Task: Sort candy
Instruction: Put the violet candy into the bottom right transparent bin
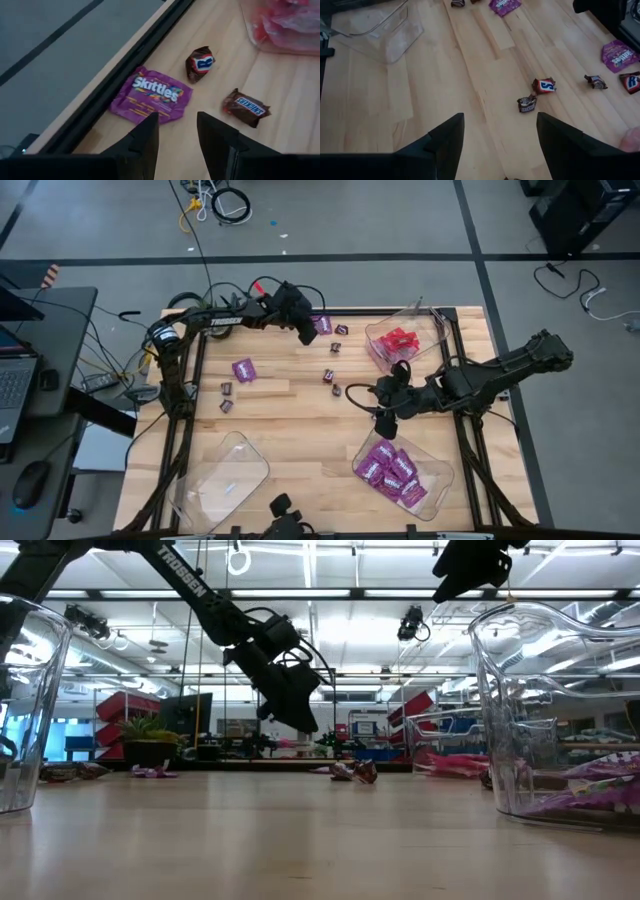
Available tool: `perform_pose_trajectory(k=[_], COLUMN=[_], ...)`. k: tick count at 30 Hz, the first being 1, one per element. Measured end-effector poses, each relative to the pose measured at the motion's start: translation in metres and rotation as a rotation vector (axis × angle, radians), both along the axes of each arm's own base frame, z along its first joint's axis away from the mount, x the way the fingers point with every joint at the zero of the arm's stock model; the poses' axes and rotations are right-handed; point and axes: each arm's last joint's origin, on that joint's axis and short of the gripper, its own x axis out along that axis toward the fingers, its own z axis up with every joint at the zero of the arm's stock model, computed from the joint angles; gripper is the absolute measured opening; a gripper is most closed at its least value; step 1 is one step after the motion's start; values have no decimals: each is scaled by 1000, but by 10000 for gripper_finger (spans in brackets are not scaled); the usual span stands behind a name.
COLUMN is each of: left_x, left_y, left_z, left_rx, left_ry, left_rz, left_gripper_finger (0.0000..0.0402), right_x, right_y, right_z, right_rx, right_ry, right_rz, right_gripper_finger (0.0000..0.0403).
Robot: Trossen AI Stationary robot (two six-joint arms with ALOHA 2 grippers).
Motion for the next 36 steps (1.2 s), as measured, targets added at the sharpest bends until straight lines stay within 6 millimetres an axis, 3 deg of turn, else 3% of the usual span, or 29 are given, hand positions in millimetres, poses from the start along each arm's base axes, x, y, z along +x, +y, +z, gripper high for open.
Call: perform_pose_trajectory(k=[11, 26, 36], left_x=[-1, -5, 1], left_y=[3, 6, 22], left_z=[2, 0, -42], left_rx=[100, 78, 38], left_ry=[27, 12, 46], left_rz=[-98, -196, -128], left_gripper_finger=[136, 136, 139], right_x=[0, 11, 16], right_y=[-1, -37, -46], right_z=[-2, -55, -60], right_rx=[-44, -137, -137], right_ry=[13, -37, -108], right_rz=[28, -28, 8], right_gripper_finger=[236, 242, 243])
